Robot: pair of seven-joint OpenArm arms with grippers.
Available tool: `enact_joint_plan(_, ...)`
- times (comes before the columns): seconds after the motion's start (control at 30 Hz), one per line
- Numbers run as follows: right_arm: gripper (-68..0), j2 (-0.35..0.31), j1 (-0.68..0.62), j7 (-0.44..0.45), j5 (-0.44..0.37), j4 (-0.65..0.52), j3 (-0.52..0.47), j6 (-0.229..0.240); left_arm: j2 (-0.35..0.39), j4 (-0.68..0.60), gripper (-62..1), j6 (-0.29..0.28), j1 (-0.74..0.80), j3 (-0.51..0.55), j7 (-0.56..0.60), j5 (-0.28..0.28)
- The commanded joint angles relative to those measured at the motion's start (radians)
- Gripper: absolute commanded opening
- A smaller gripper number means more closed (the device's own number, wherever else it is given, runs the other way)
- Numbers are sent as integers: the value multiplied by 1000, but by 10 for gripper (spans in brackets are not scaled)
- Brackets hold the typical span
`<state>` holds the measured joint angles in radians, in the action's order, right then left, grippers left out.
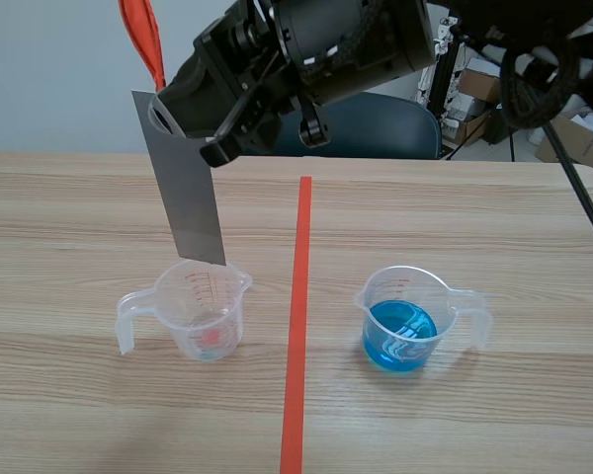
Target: Do the redox reaction experiment. move the plate over the blue solution
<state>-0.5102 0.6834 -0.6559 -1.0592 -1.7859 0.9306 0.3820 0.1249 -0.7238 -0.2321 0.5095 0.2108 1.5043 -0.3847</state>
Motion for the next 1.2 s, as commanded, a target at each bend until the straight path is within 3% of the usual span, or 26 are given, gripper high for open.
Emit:
enact_joint_plan(0.0,-671,-2,20,14,-8,0,-19,1,6,-12,14,1,3,3,50,5)
enact_joint_plan(0.47,-671,-3,20,13,-8,0,-19,1,6,-12,14,1,3,3,50,5)
enact_joint_plan(0.63,-671,-32,21,18,-28,0,-20,12,6,-12,14,1,3,3,50,5)
enact_joint_plan(0.87,-671,-155,21,48,-154,-2,-20,100,8,-12,14,2,3,3,50,5)
enact_joint_plan(1.17,-671,-389,34,179,-237,-2,-23,236,79,-42,14,1,47,0,50,14)
